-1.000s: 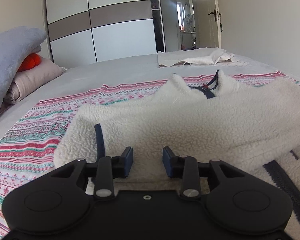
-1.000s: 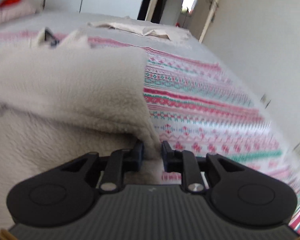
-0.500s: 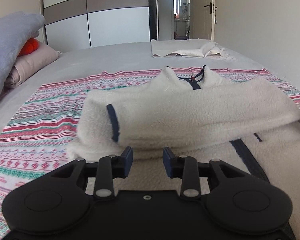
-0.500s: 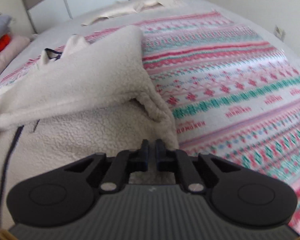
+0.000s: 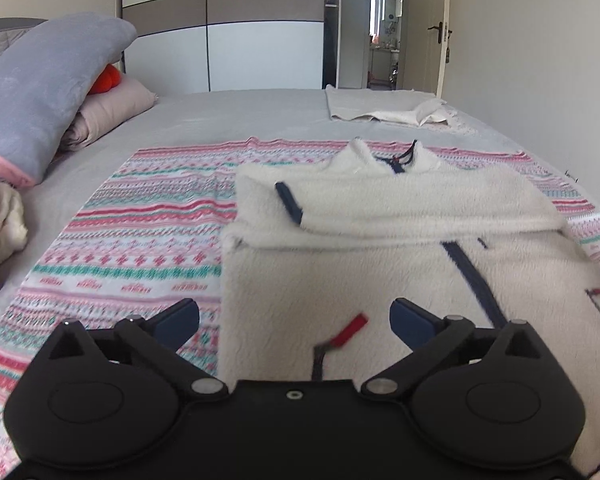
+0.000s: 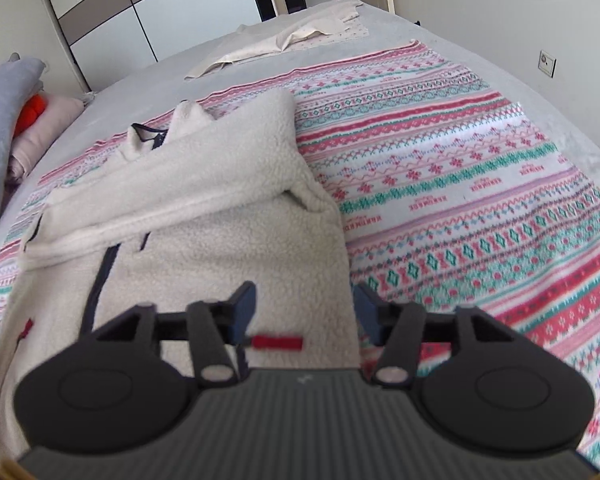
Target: Fold large clothes
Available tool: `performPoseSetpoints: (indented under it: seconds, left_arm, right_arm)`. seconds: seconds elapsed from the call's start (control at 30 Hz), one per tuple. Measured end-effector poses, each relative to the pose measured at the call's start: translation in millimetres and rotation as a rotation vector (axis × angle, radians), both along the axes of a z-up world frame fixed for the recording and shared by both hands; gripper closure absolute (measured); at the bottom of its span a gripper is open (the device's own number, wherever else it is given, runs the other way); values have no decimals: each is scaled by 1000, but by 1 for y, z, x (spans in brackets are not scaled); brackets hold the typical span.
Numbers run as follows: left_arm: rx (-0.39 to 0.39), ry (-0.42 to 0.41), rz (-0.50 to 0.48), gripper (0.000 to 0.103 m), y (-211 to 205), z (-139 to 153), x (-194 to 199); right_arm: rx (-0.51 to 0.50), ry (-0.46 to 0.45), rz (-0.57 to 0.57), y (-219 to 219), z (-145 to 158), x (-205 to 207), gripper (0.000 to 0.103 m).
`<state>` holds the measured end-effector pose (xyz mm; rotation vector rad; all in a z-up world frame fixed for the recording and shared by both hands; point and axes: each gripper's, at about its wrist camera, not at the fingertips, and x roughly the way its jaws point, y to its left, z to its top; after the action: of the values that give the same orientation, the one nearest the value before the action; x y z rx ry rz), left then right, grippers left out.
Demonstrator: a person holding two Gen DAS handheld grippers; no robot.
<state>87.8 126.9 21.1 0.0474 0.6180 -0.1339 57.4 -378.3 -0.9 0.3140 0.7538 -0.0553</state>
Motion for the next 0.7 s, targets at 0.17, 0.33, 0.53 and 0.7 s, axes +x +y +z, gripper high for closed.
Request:
performPoseSetpoints:
  seconds: [0.17,0.33,0.53,0.7]
  left_arm:
    - [43,43,90,0,15,-17,-24]
    - [5,110,159,0,32,-27,-37]
    - [15,141,161,0,42,-38,-57]
    - [-5,217,138,0,50,-49,-65]
  right_arm:
    - [0,12,25,10,-7,-33,25]
    - [-32,41,30,22,-16,-57,15]
    - [-37,78,5,27,-28,-73,13]
    - [-45,120,7,27,-32,-80,12]
